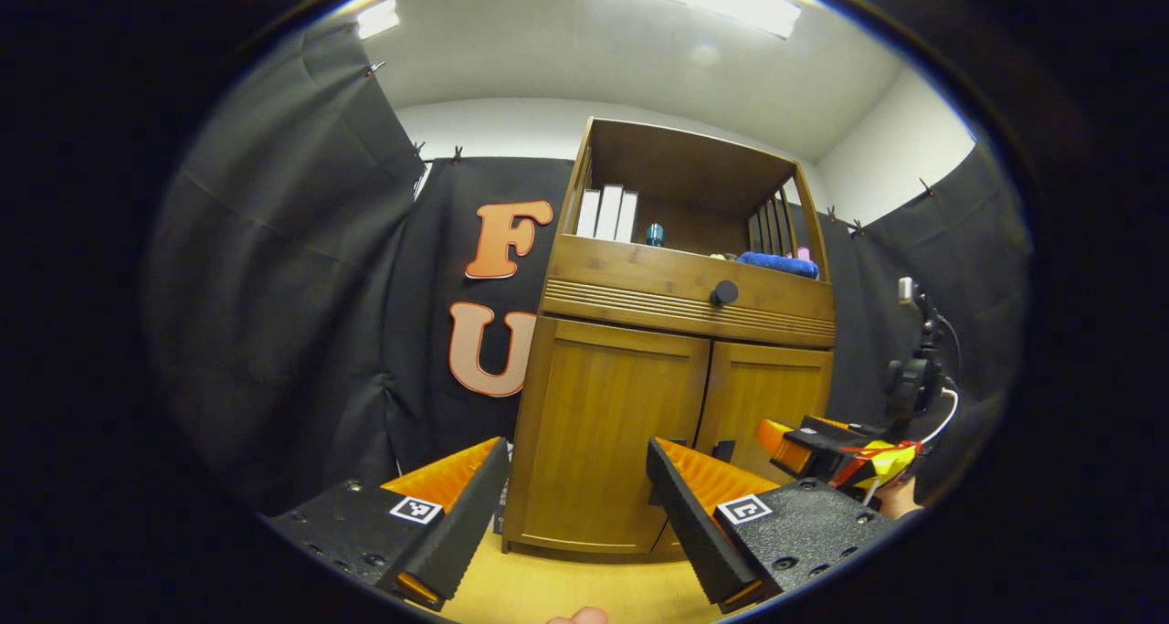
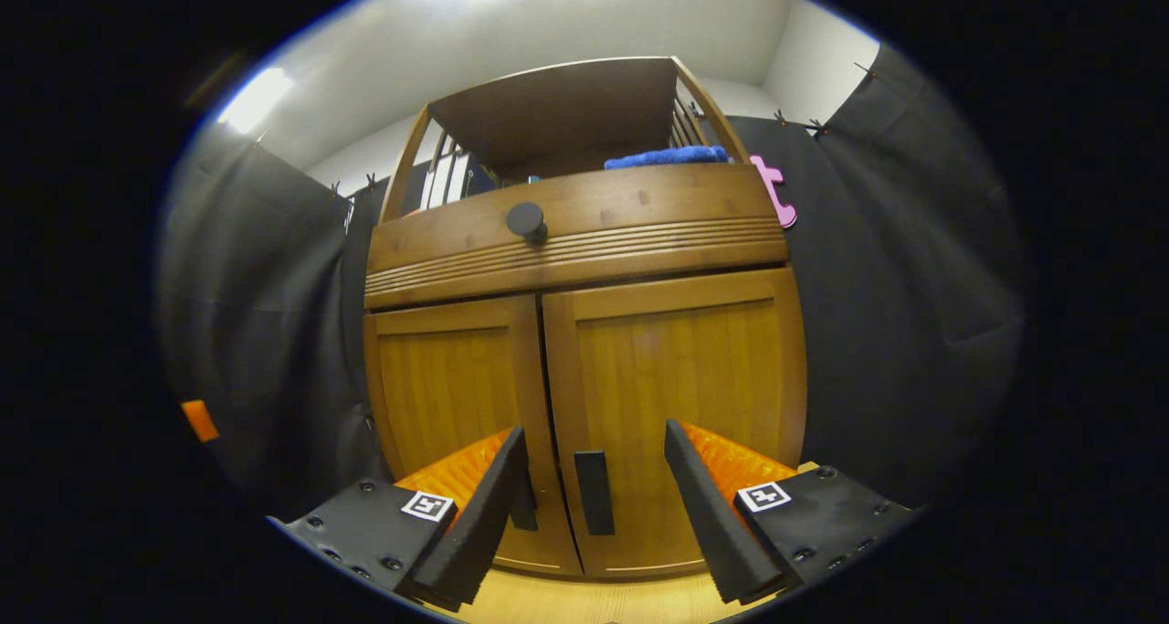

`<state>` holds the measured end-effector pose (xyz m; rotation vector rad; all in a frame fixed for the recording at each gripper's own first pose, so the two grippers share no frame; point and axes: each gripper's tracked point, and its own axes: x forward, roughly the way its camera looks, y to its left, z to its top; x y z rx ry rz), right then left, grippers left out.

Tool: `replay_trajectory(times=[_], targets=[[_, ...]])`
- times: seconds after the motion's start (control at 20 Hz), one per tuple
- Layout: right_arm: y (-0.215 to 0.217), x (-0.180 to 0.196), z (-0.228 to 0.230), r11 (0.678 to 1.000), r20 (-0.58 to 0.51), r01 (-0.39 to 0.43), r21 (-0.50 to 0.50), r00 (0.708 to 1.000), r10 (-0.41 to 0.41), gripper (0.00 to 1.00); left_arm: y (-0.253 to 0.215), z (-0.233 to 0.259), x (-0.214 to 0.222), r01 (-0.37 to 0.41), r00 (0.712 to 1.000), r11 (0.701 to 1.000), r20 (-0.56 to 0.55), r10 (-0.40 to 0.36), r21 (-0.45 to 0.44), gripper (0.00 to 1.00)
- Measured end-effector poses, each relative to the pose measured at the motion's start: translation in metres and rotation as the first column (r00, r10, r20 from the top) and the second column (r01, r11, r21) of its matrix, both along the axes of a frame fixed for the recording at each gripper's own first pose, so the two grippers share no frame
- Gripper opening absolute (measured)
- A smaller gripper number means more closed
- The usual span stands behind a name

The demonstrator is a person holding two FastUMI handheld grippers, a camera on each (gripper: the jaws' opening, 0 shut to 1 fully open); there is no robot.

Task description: Open the right door of the double-door shoe cabinet with the right hand, and open the left door with the left hand.

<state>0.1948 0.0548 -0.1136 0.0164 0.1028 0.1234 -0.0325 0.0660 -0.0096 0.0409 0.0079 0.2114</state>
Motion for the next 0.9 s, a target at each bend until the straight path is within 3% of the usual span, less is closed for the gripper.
replay_trajectory(times=[0.15, 0.35, 0.4, 0.55, 0.6, 0.65, 0.8, 0.85, 0.9], targets=[[0.006, 0.027, -0.027, 1.0, -0.028, -0.017, 0.002, 0.999, 0.017, 0.97, 0.002, 0.002, -0.01, -0.022, 1.0, 1.0, 0.006, 0.022, 0.019, 0.91], [0.001, 0.06, -0.056, 1.0, -0.06, 0.028, -0.011, 0.998, -0.029, 0.98, -0.004, 0.0, -0.019, -0.013, 1.0, 1.0, 0.006, 0.013, 0.005, 0.95], [0.001, 0.067, -0.063, 0.999, -0.07, 0.031, -0.026, 0.997, -0.033, 0.89, -0.004, 0.0, -0.021, -0.013, 1.0, 1.0, 0.007, 0.013, 0.006, 0.95], [0.006, 0.076, -0.082, 0.998, -0.091, 0.023, -0.062, 0.995, -0.029, 0.89, -0.001, -0.003, -0.02, -0.02, 1.0, 1.0, 0.0, 0.02, 0.012, 0.91], [0.004, 0.079, -0.086, 0.997, -0.088, 0.031, -0.075, 0.995, -0.038, 0.97, -0.001, -0.003, -0.018, -0.02, 1.0, 1.0, -0.002, 0.02, 0.013, 0.94], [0.002, 0.08, -0.089, 0.995, -0.086, 0.041, -0.087, 0.995, -0.049, 0.89, -0.001, -0.003, -0.019, -0.02, 1.0, 1.0, -0.002, 0.02, 0.013, 0.94], [-0.005, 0.087, -0.103, 0.994, -0.114, 0.064, -0.09, 0.991, -0.074, 0.89, -0.002, -0.004, -0.017, -0.014, 1.0, 1.0, -0.002, 0.014, 0.007, 0.95], [-0.008, 0.091, -0.108, 0.994, -0.129, 0.073, -0.081, 0.988, -0.083, 0.97, -0.002, -0.005, -0.017, -0.012, 1.0, 1.0, -0.005, 0.012, 0.007, 0.91], [-0.011, 0.094, -0.114, 0.993, -0.142, 0.084, -0.077, 0.985, -0.094, 0.96, -0.002, -0.007, -0.014, -0.011, 1.0, 1.0, -0.009, 0.011, 0.007, 0.95]])
